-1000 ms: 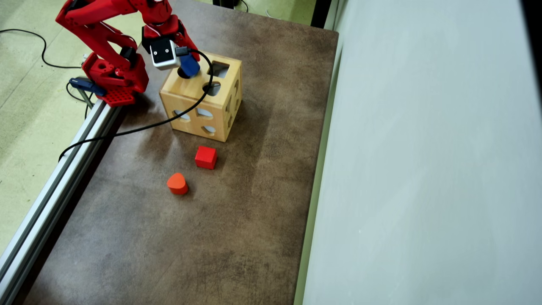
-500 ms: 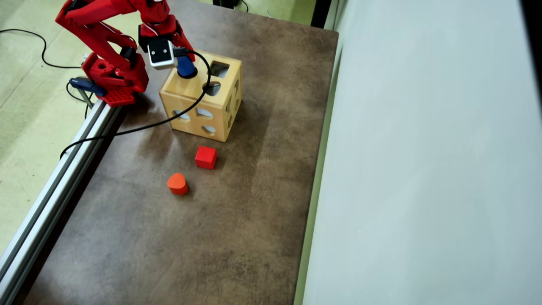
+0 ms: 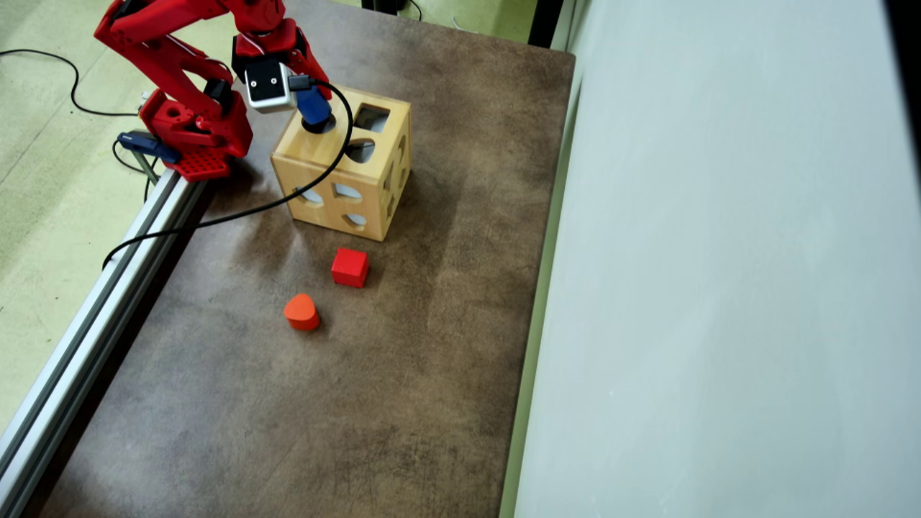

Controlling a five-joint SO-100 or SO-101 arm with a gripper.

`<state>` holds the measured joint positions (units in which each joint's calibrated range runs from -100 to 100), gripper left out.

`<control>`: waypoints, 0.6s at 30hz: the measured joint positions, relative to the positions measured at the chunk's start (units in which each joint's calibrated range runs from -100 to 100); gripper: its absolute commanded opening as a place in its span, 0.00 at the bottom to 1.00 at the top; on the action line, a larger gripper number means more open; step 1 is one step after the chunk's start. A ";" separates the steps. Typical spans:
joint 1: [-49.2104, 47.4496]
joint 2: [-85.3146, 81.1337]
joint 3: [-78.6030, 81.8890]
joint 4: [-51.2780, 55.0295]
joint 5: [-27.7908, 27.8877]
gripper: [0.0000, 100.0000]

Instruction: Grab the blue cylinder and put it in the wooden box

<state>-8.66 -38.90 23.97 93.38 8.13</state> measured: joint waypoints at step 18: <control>0.00 1.86 0.36 0.00 0.00 0.02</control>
<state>-8.66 -37.03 24.33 93.38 8.13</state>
